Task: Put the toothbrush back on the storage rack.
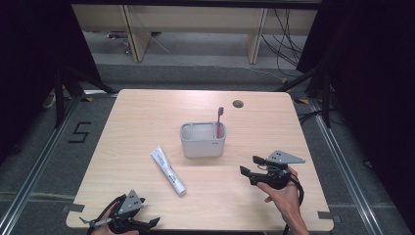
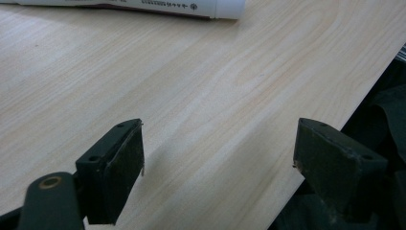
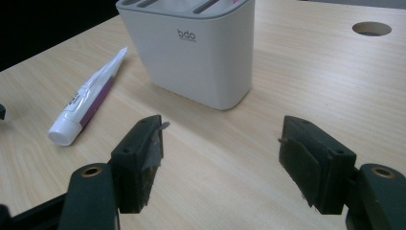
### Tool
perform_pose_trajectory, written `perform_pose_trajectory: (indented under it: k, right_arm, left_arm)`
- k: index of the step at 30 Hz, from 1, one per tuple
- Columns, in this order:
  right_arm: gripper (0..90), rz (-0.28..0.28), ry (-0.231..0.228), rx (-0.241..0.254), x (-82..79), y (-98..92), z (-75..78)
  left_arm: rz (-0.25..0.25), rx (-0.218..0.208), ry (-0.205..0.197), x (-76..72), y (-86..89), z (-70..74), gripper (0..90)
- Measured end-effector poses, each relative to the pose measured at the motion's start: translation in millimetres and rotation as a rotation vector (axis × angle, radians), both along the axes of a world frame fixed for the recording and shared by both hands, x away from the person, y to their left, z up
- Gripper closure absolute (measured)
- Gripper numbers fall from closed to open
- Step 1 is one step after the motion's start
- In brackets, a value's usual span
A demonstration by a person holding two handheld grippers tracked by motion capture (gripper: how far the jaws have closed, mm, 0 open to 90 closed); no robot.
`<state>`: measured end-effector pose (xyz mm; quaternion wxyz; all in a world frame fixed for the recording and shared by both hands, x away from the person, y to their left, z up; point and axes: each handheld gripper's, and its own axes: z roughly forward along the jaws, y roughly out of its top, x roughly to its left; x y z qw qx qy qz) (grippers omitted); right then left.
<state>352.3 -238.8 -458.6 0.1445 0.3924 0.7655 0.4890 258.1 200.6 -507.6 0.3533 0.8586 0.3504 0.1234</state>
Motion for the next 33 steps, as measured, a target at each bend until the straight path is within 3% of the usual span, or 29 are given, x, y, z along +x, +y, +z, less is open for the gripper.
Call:
perform_pose_trajectory:
  k: [3, 5, 6, 8, 9, 12, 14, 15, 16, 17, 19, 22, 25, 28, 33]
  right_arm:
    - [31.6, -0.019, 0.023, -0.006, -3.8, 0.1, -0.1]
    - [30.9, -0.01, -0.005, -0.023, -3.8, -1.3, -1.7]
    - [30.3, -0.021, 0.038, -0.006, -7.8, -1.1, -1.5]
    - [30.2, -0.013, -0.004, -0.014, -6.4, -2.6, -3.5]
    - [30.2, -0.013, -0.004, -0.014, -6.4, -2.6, -3.5]
    - [29.8, -0.022, 0.033, 0.014, -12.4, -2.7, -3.5]
    - [29.7, -0.022, 0.039, 0.014, -14.3, -3.6, -4.2]
    - [29.7, -0.022, 0.039, 0.014, -14.3, -3.6, -4.2]
    - [29.7, -0.014, 0.01, -0.02, -13.7, -6.6, -4.3]
    - [29.7, -0.023, 0.04, -0.007, -16.6, -5.9, -4.6]
    - [29.4, -0.009, 0.013, -0.011, -18.1, -8.4, -7.3]
    - [29.3, -0.009, 0.018, -0.016, -20.7, -9.9, -7.9]
    - [28.2, -0.017, 0.059, 0.015, -27.2, -8.3, -10.2]
    - [27.3, -0.001, 0.033, -0.013, -27.0, -10.6, -10.9]
    - [25.8, -0.003, 0.046, -0.004, -31.6, -11.9, -12.7]
  left_arm:
    - [0.003, -0.001, -0.001, -0.1, 0.0, 0.0, 17.2]
    - [0.003, -0.002, -0.001, -0.1, 0.1, 0.1, 17.2]
    - [0.006, -0.013, 0.0, -0.6, -0.6, -0.3, 17.2]
    - [0.002, 0.001, 0.0, -0.1, 0.1, 0.0, 17.2]
    - [0.002, 0.001, 0.0, -0.1, 0.1, 0.0, 17.2]
    - [0.005, -0.02, -0.001, -0.2, -0.6, -0.8, 17.2]
    - [0.002, 0.005, 0.0, 0.0, 0.6, 0.1, 17.2]
    - [0.002, 0.005, 0.0, 0.0, 0.6, 0.1, 17.2]
    - [0.003, 0.004, 0.0, 0.0, 0.6, 0.1, 17.2]
    - [0.003, 0.005, 0.0, 0.0, 0.7, 0.2, 17.2]
    - [0.005, 0.004, 0.0, 0.2, 0.9, 0.0, 17.2]
    - [0.005, 0.005, 0.0, 0.2, 0.8, 0.0, 17.1]
    - [0.005, 0.005, 0.001, 0.1, 0.7, -0.1, 17.2]
    - [0.007, 0.004, 0.0, 0.1, 0.8, 0.0, 17.2]
    - [0.007, 0.003, -0.001, 0.1, 1.0, 0.1, 17.2]
